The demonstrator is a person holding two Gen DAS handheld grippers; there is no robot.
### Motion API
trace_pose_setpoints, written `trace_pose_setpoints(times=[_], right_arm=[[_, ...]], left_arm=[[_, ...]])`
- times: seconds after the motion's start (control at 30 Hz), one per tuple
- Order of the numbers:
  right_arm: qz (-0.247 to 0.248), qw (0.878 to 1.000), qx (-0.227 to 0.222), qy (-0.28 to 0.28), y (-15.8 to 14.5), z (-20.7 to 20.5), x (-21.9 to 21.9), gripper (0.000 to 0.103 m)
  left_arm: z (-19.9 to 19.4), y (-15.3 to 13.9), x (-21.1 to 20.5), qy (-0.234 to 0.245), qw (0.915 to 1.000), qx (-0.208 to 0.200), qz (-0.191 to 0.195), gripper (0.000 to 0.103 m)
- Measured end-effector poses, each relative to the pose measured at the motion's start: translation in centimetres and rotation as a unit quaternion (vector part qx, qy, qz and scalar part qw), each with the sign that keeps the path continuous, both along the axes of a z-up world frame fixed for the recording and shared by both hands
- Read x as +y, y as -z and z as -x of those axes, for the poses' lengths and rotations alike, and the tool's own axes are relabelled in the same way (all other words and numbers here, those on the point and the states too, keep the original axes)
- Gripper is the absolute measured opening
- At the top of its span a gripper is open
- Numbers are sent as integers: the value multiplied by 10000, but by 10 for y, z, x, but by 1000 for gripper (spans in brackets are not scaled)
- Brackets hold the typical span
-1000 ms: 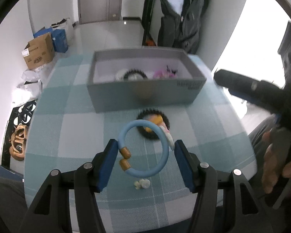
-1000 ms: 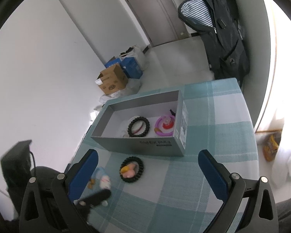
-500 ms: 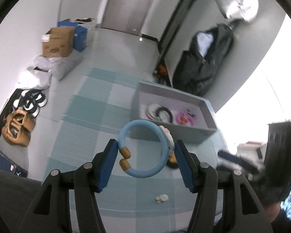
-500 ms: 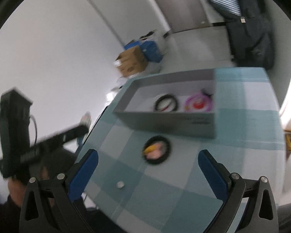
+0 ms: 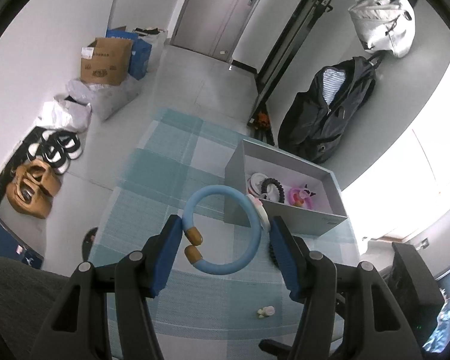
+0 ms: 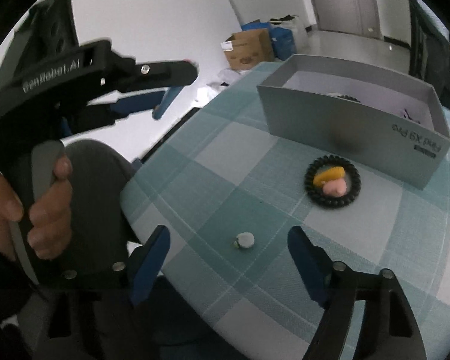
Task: Organize jewelry
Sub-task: 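Grasp the small white bead with the right tool while the left tool holds the ring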
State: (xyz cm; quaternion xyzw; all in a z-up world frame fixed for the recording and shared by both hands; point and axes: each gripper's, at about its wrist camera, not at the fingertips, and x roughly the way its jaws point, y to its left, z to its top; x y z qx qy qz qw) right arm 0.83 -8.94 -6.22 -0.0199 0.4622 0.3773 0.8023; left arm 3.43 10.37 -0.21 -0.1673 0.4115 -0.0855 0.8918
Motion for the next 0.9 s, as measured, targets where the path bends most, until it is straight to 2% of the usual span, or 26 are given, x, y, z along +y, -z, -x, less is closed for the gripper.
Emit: trace_pose_setpoints(times=[0.27,0.43,0.53,0.63,0.9], right_arm=[[464,9988,-157,5,9,-2,9,46],[664,9972,-356,-7,11,1,17,32],[896,9944,-562,5,11,3,21,22],[881,9946,-552,-18,10,1,15,14],[856,9945,-591,-81,13,-2,21,12]], left_arm=[[2,0,-1,26,9997,-39,-250,55],[4,-2,-5,63,9985,-143,-523,55],[4,-1,-8,113,9982,-116,-582,55],[3,-1,-9,147,9980,-108,-606,55],[4,0,-12,174,9978,-91,-634,55]])
